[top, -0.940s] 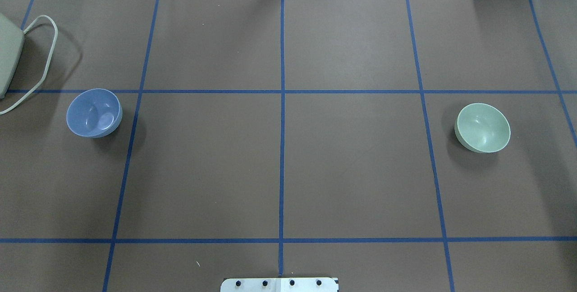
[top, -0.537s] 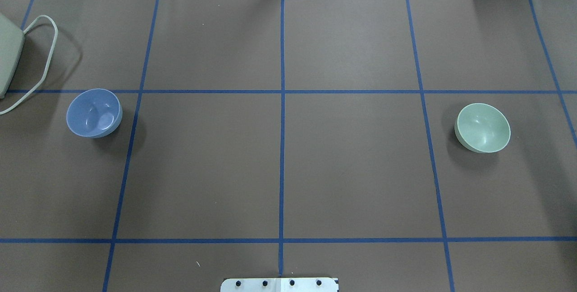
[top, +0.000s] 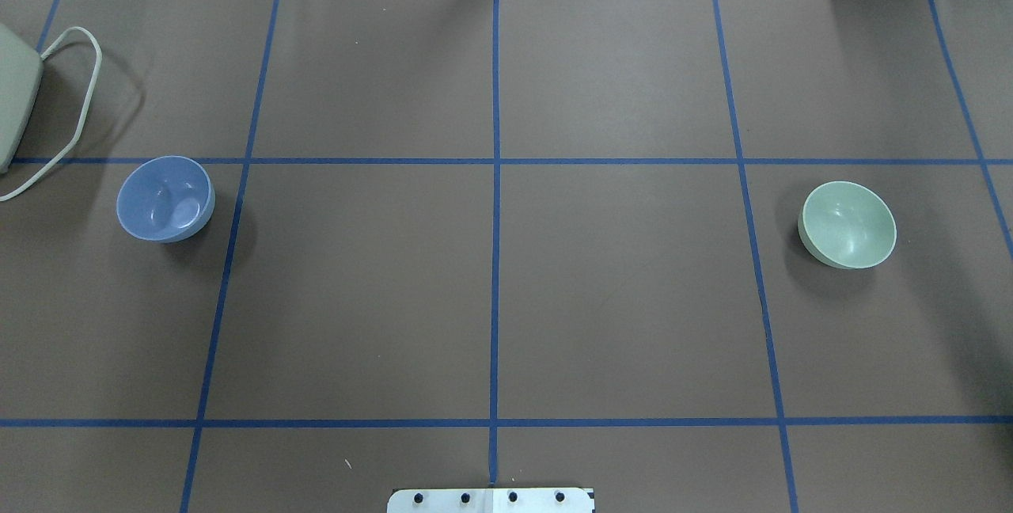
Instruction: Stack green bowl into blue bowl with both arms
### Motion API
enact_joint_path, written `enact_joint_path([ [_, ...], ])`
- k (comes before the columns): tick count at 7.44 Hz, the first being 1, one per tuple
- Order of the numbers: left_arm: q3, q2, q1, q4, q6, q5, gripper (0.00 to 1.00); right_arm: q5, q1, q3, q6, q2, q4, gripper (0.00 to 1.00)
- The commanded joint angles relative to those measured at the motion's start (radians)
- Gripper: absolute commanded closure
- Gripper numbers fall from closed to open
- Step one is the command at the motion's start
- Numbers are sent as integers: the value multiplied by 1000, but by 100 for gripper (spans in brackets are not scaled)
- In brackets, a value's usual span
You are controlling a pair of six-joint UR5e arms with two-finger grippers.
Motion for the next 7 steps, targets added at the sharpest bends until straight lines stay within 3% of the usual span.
enact_joint_path([
  [1, 28, -8, 0, -102, -6, -4, 2, 1, -3, -23, 5, 34, 82, 0],
  [3, 34, -40, 67, -171, -69, 4, 2, 27, -69, -6, 91, 55, 172, 0],
  [5, 39, -43, 202, -175, -267, 13, 2, 27, -167, 6, 344, 108, 232, 0],
  [7, 88, -43, 375, -179, -434, 125, 2, -69, -267, 8, 448, 106, 268, 0],
])
